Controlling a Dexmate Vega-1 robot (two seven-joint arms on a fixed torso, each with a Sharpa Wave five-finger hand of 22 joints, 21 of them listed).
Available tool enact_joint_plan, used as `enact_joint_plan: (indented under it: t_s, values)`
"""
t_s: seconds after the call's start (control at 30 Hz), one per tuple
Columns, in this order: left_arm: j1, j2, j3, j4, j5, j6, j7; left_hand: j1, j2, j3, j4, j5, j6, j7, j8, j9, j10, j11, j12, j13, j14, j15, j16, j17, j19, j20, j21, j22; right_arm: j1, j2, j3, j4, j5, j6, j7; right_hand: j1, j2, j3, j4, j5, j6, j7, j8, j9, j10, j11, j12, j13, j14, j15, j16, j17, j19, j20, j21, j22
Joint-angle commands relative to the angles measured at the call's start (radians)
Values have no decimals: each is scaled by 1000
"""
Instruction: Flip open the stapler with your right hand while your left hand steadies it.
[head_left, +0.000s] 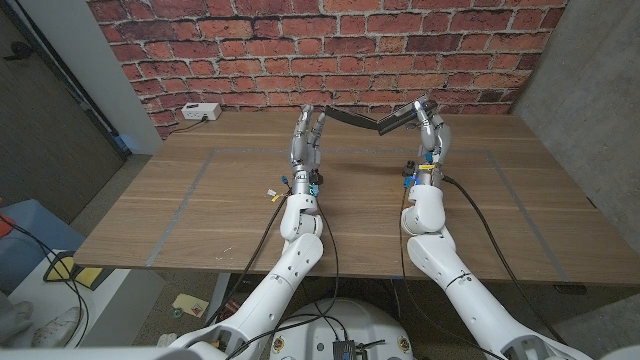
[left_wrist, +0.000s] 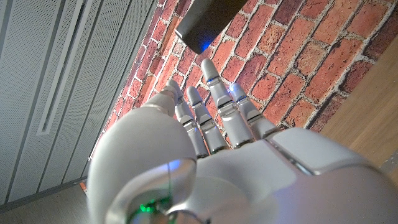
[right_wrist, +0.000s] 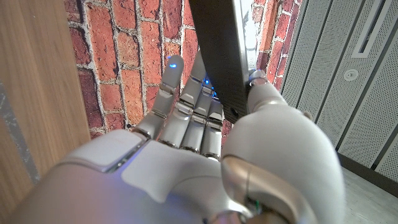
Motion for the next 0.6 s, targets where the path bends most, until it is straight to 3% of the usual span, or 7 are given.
enact_joint_plan:
  t_s: [0.03, 0.17, 0.3, 0.33, 0.43, 0.5, 0.6]
  values:
    - [-8, -9, -9, 17, 1, 2, -3, 6, -10, 10, -6, 4, 12, -5, 2, 0, 2, 1, -5, 2, 15, -120, -8, 1, -2, 5, 0, -5, 20, 9, -4, 33, 3, 13, 12, -1, 12, 195, 98, -6, 50, -46, 7, -1, 90, -84, 1, 7, 13, -70, 5, 3, -2, -149, 10, 4]
    - [-9, -7, -9, 21, 21, -10, 6, 12, -23, 7, -22, -5, 22, 12, -2, -10, -13, 3, -15, 2, -4, -119, -20, 0, -14, 18, -2, -12, 25, 6, -5, 40, 1, 14, 18, -3, 12, 196, 98, -6, 51, -47, 8, -1, 93, -83, 1, 5, 14, -70, 5, 4, -3, -150, 11, 3]
    - [-14, -2, -8, 30, 34, -23, -4, 9, -36, -16, -49, -30, -114, -31, -94, -47, -96, 3, -53, -3, -58, -117, -37, 14, -31, 36, 1, -28, 27, 6, -6, 42, 2, 15, 20, -4, 11, 197, 98, -6, 50, -48, 7, -1, 92, -83, 1, 7, 15, -70, 5, 5, -3, -150, 12, 3]
    - [-16, 0, -7, 32, 39, -25, -5, 3, -38, -22, -53, -33, -166, -38, -128, -62, -122, 4, -66, -9, -103, -114, -55, 12, -35, 41, 4, -35, 27, 5, -6, 43, 1, 15, 20, -4, 11, 197, 98, -6, 50, -48, 7, -1, 92, -82, 0, 5, 15, -70, 5, 6, -3, -150, 12, 3]
    - [-22, 9, -3, 42, 59, -38, -15, -36, -52, -43, -48, -35, -238, -55, -163, -98, -163, 4, -87, -34, -264, -101, -99, -4, -68, 60, -2, -52, 26, -1, -8, 42, 4, 15, 29, -5, 11, 198, 98, -6, 49, -49, 7, -2, 93, -82, -1, 4, 15, -70, 5, 6, -3, -150, 13, 3]
    - [-29, 13, 0, 52, 61, -47, -36, -78, -67, -65, -37, -38, -251, -58, -161, -121, -170, 3, -89, -52, -395, -87, -102, -20, -92, 70, -9, -67, 26, -3, -8, 41, 1, 14, 29, -5, 10, 199, 97, -6, 51, -49, 7, -2, 93, -83, 0, 6, 15, -70, 5, 7, -3, -150, 14, 3]
    - [-34, 17, 2, 60, 74, -57, -43, -130, -94, -96, -24, -42, -239, -59, -155, -144, -180, 4, -88, -72, -474, -87, -96, -35, -113, 75, -19, -86, 24, -3, -8, 38, 0, 12, 28, -7, 10, 200, 97, -6, 49, -52, 7, -2, 92, -83, 1, 9, 15, -70, 4, 7, -4, -150, 15, 3]
